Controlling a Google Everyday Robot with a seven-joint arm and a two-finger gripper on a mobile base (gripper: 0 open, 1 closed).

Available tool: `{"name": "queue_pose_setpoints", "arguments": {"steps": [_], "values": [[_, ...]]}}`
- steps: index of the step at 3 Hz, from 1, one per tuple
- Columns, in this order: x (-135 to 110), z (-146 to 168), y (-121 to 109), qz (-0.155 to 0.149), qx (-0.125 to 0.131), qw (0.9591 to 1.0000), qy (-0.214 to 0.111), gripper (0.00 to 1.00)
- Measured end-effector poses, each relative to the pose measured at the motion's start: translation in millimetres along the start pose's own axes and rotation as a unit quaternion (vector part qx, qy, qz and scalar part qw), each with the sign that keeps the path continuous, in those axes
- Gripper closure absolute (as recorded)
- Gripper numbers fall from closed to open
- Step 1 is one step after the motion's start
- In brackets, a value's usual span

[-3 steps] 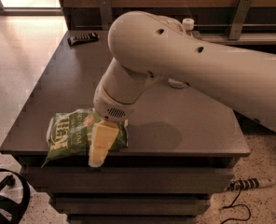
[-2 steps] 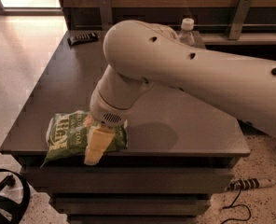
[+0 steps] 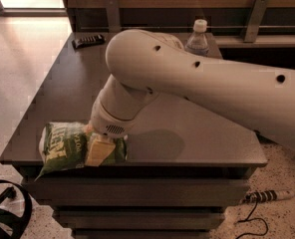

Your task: Move green jalapeno chip bag near rxbar chocolate

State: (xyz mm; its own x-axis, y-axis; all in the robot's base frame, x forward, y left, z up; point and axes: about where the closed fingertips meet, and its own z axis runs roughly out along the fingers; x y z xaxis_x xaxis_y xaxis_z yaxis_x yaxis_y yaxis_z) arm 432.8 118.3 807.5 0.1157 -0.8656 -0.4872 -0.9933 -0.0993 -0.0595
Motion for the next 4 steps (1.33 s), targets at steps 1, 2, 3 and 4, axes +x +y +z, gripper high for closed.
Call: {"name": "queue_pose_setpoints", "arguments": {"steps": [1, 2, 3, 4], "values": [[-1.1, -1.5, 0.3, -0.001, 0.0, 1.0, 0.0, 0.89], [-2.2, -3.5, 0.2, -0.001, 0.0, 1.0, 0.0, 1.0], [-2.2, -3.5, 0.2, -0.001, 0.0, 1.0, 0.0, 1.0], [-4.6, -16.1, -12.6, -0.005, 0.002, 0.9999, 0.01, 1.0]]}}
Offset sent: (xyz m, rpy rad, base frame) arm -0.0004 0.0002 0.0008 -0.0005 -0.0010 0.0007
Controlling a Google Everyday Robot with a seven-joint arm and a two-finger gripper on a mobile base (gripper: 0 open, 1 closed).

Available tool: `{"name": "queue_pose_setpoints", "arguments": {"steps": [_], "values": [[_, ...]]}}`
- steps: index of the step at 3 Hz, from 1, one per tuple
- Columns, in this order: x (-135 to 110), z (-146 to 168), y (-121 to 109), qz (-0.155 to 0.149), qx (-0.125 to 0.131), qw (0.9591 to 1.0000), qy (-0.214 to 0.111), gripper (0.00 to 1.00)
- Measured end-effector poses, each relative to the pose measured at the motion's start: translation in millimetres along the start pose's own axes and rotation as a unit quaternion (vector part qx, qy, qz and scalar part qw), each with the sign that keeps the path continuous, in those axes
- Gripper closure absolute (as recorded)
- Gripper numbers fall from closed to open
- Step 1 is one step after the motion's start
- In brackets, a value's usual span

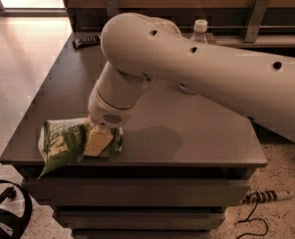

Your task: Move green jalapeno chip bag near rxbar chocolate

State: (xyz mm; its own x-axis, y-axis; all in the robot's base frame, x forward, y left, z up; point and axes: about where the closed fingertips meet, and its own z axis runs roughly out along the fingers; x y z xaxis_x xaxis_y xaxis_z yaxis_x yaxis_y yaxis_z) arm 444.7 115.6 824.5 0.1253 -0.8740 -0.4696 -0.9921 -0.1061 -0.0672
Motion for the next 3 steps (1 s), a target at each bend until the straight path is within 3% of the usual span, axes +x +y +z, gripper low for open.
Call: {"name": "queue_pose_setpoints", "arguments": {"steps": [1, 3], "values": [[-4.4, -18.2, -27.0, -0.011, 0.008, 0.9998, 0.015, 1.0], [-18.7, -65.1, -94.8, -0.024, 0.053, 0.9971, 0.049, 1.0]]}}
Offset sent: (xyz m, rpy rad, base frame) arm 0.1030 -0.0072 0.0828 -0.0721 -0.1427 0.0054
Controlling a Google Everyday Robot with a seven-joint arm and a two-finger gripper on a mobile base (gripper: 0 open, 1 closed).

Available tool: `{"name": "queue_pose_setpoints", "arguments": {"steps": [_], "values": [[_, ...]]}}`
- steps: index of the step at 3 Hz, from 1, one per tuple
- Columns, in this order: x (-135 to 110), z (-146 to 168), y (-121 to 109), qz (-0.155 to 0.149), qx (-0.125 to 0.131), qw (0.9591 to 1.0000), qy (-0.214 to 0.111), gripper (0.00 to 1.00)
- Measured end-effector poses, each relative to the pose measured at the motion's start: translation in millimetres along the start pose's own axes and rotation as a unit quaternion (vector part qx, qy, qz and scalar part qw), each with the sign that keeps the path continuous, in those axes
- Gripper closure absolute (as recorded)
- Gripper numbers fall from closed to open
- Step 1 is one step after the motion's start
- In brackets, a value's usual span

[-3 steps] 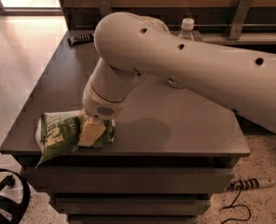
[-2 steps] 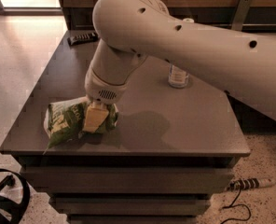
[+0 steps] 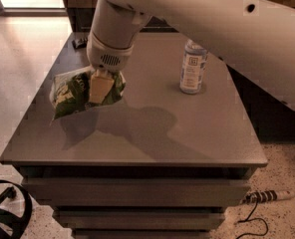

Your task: Move green jalapeno chip bag near rxbar chocolate

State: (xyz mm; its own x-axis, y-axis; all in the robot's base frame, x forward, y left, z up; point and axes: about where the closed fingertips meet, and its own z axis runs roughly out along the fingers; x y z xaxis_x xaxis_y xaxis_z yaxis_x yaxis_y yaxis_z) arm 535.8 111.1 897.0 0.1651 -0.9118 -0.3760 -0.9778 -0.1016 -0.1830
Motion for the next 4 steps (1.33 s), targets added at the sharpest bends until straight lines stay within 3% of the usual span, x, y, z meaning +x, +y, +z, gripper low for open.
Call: {"name": "queue_pose_setpoints", "arguments": {"steps": [1, 2, 4], "values": [[-0.4, -10.1, -34.1, -0.018, 0.04, 0.9989, 0.018, 1.0], [10.2, -10.6, -60.0, -0.02, 0.1, 0.9943, 0.03, 1.0], [31.7, -7.9, -106.5, 0.0, 0.213, 0.9768, 0.023, 1.0]]}}
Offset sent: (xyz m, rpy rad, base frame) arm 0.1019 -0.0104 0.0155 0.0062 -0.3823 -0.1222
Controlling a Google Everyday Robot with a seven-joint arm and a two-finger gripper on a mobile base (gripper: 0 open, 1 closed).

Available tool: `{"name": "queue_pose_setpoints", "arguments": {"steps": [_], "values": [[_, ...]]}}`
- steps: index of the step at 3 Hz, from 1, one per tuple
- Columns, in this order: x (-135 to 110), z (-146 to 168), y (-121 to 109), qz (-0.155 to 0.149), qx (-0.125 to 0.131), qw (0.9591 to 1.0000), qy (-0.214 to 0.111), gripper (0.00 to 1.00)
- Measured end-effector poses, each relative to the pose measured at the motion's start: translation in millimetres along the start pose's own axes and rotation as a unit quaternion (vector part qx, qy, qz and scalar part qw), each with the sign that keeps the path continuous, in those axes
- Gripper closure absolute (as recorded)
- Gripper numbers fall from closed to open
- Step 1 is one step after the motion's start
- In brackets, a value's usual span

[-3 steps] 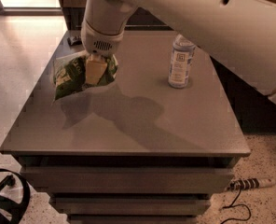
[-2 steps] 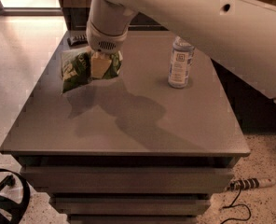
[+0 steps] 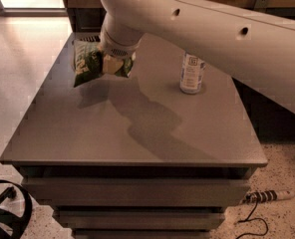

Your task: Move green jalapeno chip bag near rxbar chocolate

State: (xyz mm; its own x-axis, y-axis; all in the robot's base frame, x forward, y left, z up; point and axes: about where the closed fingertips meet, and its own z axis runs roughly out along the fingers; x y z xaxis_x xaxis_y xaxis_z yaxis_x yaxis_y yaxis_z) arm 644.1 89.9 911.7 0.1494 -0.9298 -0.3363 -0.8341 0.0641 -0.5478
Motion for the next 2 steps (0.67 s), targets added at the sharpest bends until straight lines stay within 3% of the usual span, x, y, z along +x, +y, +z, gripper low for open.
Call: {"name": "queue_pose_setpoints", "arguments": {"steps": [1, 2], "values": [[0.0, 0.0, -0.1, 0.0, 0.0, 1.0, 0.0, 1.0], [4.4, 7.0, -14.9, -0.009, -0.009, 0.9999, -0.005, 1.0]]}}
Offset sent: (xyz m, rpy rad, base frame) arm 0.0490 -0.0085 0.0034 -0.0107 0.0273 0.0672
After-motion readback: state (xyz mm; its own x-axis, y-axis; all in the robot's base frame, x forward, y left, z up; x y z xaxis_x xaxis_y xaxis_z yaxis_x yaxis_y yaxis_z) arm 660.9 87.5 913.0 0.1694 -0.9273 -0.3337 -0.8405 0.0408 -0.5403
